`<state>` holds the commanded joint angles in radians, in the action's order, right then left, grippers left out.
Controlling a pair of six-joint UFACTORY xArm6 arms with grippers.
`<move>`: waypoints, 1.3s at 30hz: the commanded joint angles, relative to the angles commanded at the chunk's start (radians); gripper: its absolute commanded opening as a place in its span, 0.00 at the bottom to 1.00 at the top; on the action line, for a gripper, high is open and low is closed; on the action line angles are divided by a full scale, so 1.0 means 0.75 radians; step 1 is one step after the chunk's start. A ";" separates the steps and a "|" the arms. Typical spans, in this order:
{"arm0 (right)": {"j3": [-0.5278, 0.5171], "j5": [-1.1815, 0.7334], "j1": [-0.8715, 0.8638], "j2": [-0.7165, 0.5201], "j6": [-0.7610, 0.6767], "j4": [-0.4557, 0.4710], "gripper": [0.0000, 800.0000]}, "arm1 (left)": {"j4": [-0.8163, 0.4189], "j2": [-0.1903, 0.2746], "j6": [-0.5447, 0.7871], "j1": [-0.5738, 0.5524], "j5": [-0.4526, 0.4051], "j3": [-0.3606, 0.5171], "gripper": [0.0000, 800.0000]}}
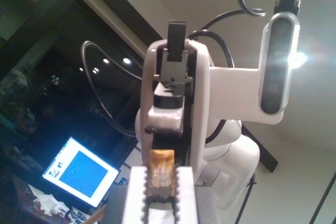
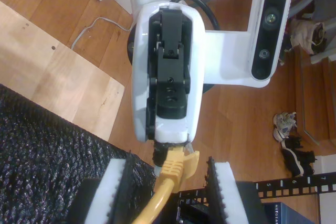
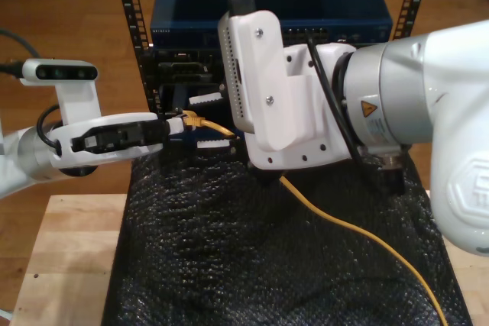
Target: Grab the cable and plug it in
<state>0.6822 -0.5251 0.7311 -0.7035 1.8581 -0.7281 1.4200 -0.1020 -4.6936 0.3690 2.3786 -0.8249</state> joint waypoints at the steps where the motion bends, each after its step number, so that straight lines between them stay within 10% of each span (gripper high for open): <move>1: 0.000 0.000 0.000 0.000 0.000 0.000 0.45 | -0.002 -0.002 0.000 0.000 0.000 0.000 0.03; 39: 0.002 0.006 0.004 0.010 0.000 -0.027 0.31 | -0.004 -0.012 -0.016 -0.004 0.002 0.000 0.04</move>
<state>0.6837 -0.5205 0.7342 -0.6958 1.8581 -0.7480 1.4170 -0.1112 -4.7059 0.3659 2.3802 -0.8249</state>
